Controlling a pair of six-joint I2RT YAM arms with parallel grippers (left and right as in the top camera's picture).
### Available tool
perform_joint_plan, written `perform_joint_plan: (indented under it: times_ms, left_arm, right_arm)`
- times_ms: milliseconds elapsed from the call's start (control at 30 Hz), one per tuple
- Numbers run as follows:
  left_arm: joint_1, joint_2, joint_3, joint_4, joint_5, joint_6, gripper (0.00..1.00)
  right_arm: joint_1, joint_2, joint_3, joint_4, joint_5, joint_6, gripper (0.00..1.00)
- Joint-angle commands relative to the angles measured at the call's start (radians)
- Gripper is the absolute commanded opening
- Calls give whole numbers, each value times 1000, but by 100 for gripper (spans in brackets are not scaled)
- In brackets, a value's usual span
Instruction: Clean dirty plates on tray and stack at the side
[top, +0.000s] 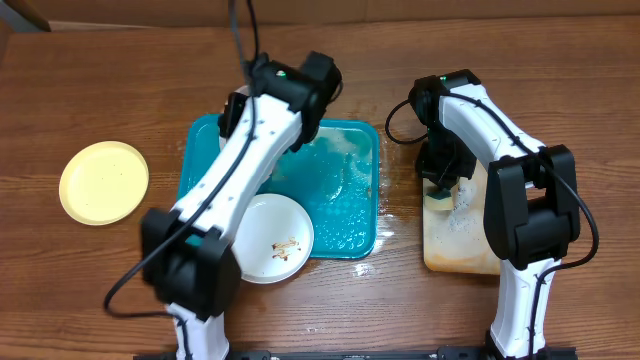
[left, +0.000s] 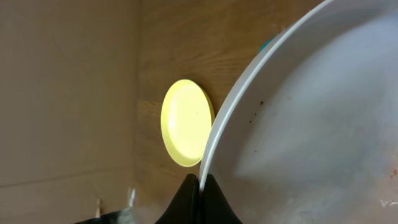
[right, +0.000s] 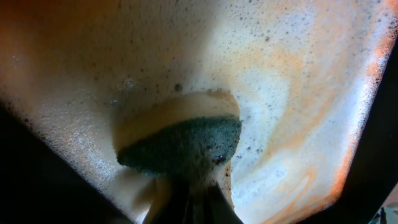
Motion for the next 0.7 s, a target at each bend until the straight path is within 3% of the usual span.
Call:
perform_joint_plan:
  times_ms: [0,667]
  left_arm:
    - [-26,44,16,-34,-78,-71,4]
    - [-52,59,16,-200,-164,-306,4]
  right_arm:
    - [1,-37,-6,6,-8,-1,4]
    - [-4,-37,-6,10,-8,-2,4]
